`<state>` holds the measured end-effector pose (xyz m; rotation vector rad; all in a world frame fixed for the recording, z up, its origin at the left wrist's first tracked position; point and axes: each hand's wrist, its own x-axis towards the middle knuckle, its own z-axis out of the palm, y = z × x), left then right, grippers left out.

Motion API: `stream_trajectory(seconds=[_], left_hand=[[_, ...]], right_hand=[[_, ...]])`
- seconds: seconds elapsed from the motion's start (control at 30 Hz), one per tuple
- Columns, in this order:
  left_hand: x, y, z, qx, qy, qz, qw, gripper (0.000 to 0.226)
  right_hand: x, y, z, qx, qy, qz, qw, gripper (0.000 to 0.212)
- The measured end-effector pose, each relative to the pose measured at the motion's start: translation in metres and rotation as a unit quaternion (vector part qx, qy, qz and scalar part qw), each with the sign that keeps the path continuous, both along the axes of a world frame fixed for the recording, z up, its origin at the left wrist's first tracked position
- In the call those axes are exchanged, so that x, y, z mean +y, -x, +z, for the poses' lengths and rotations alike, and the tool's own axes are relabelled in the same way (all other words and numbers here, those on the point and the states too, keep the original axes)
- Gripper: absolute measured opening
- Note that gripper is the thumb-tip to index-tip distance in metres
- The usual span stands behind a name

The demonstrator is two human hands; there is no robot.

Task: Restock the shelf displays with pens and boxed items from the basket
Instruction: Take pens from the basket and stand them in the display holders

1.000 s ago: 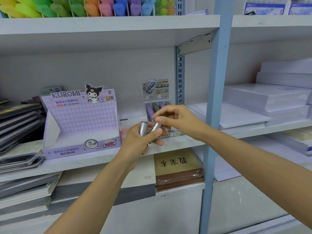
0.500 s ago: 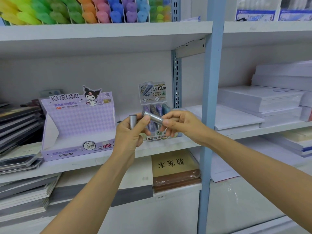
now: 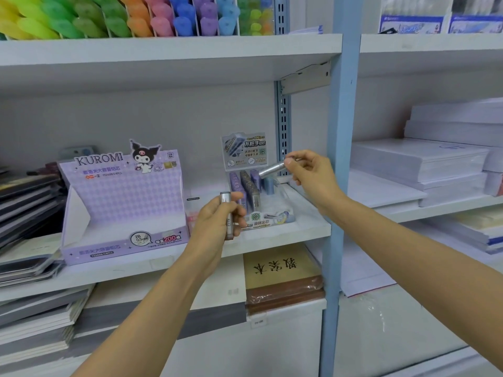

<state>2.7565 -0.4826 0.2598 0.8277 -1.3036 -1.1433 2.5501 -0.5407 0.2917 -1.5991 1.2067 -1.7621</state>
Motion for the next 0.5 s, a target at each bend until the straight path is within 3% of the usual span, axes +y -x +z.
stream_trajectory(seconds=[0.17,0.27,0.5], left_hand=[[-0.006,-0.009,-0.008,-0.056,0.042,-0.021,0.997,0.021],[-0.010,-0.010,-0.011,-0.050,0.023,-0.031,0.998,0.023],[-0.021,-0.010,-0.016,-0.031,0.002,-0.016,0.999,0.020]], right_hand=[[-0.025,-0.005,0.004,0.117,0.021,-0.094,0.988,0.015],[-0.036,-0.006,0.005,0.240,0.004,-0.118,0.964,0.020],[-0.047,-0.002,0.003,0.360,0.011,-0.102,0.927,0.025]])
